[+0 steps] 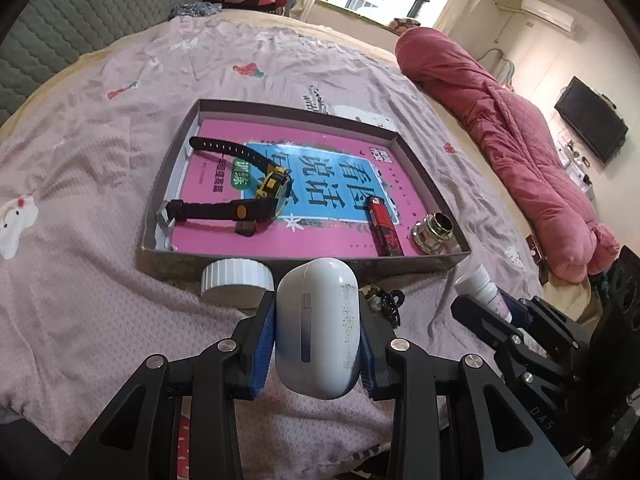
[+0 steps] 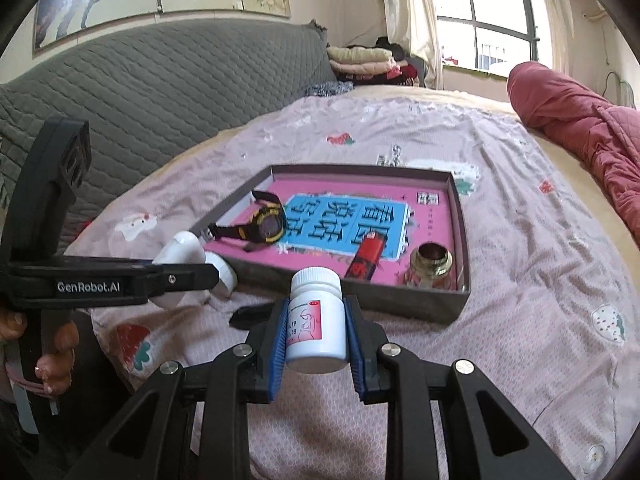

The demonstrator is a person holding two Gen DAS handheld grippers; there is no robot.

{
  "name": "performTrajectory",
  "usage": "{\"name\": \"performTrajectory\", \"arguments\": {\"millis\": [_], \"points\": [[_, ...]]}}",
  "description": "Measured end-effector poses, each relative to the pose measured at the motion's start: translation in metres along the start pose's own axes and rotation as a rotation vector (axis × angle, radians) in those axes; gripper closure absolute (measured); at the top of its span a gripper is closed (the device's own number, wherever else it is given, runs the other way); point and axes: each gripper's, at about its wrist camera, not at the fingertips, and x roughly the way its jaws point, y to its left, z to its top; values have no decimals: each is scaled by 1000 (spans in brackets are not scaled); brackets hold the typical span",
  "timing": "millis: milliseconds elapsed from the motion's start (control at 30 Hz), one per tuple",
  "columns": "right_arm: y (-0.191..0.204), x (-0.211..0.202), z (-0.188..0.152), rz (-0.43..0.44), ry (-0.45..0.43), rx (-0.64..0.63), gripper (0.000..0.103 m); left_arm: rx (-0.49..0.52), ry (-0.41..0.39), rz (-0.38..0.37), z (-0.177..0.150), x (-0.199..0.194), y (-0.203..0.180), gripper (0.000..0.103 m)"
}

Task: Organize rigid objects
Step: 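Carry the earbud case with the left tool while the right tool carries the pill bottle over the tray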

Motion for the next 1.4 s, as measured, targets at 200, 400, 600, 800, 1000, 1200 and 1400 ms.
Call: {"name": "performTrajectory", "arguments": {"millis": [200,400,600,800,1000,1200,1400], "points": [[1,0,4,-14,-19,-6,76,12,-12,11,4,-2,-4,67],[-3,-1,8,-32,-41,8,76,32,-21,27,5,-1,-9,67],[-10,2,13,-45,-66,22,76,37,-35,43,11,2,-11,67],[-14,10,16,-43,-69,25,76,31,-38,51,20,11,-13,67],[-18,15,18,-48,-77,29,76,43,-52,49,29,17,-19,67],[-23,23,18,-50,-77,41,76,58,-64,55,36,24,-25,67],[-26,33,23,-62,-84,42,76,62,-54,57,41,35,-28,67]]}}
